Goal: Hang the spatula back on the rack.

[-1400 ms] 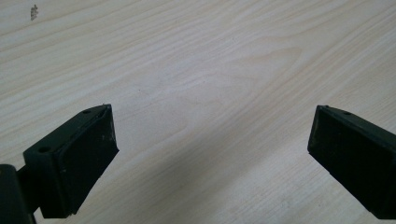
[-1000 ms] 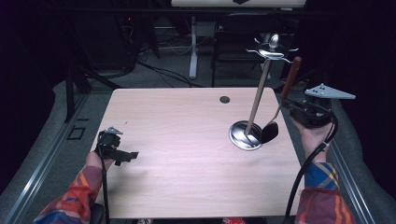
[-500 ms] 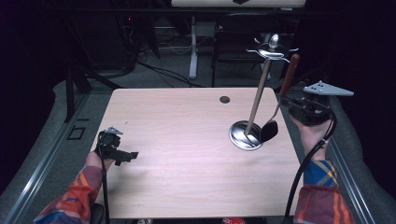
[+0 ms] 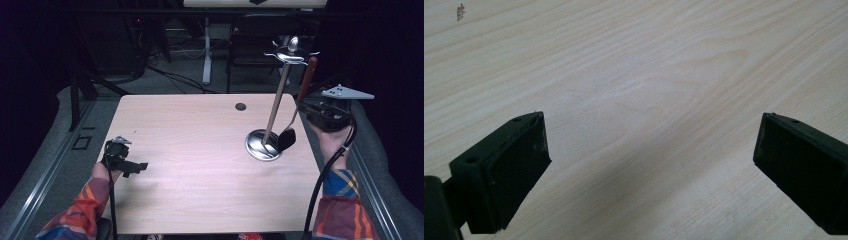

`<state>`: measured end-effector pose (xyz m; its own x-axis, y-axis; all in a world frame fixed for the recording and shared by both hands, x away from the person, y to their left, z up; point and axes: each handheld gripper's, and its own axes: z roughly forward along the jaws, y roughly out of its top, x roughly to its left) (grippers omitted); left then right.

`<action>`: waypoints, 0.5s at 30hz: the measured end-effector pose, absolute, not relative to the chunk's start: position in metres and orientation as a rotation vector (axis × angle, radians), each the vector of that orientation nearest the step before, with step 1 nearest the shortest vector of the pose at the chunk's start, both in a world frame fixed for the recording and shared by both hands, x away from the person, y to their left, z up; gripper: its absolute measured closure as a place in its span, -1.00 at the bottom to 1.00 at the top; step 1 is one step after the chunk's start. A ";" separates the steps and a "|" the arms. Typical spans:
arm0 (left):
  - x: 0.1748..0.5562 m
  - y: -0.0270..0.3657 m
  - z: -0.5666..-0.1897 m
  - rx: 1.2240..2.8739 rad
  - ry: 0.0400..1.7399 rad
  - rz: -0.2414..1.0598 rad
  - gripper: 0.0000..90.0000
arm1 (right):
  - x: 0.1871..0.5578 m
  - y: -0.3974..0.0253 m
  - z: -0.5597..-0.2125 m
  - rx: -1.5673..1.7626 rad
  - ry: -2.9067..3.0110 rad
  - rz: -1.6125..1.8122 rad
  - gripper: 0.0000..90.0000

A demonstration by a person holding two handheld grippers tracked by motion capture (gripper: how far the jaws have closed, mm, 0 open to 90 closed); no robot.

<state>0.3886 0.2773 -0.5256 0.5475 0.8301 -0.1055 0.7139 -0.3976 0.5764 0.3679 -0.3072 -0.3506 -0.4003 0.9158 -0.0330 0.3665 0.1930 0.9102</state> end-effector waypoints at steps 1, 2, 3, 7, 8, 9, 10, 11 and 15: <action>0.389 0.277 -0.526 2.212 1.240 0.266 -0.97 | 0.368 -0.307 -0.350 1.197 1.871 1.181 0.88; 0.389 0.277 -0.526 2.213 1.241 0.266 -0.97 | 0.368 -0.307 -0.350 1.200 1.873 1.177 0.88; 0.389 0.277 -0.526 2.212 1.240 0.266 -0.97 | 0.369 -0.306 -0.350 1.198 1.874 1.179 0.88; 0.389 0.277 -0.526 2.213 1.241 0.265 -0.97 | 0.370 -0.306 -0.349 1.200 1.876 1.172 0.88; 0.389 0.277 -0.526 2.212 1.241 0.266 -0.97 | 0.371 -0.306 -0.349 1.198 1.873 1.177 0.88; 0.389 0.277 -0.526 2.212 1.240 0.266 -0.97 | 0.371 -0.306 -0.349 1.197 1.875 1.177 0.88; 0.389 0.277 -0.526 2.213 1.241 0.266 -0.97 | 0.372 -0.305 -0.349 1.198 1.874 1.179 0.88; 0.389 0.277 -0.526 2.214 1.241 0.266 -0.97 | 0.372 -0.305 -0.350 1.197 1.874 1.179 0.88; 0.389 0.277 -0.526 2.213 1.240 0.266 -0.97 | 0.374 -0.304 -0.350 1.196 1.877 1.175 0.88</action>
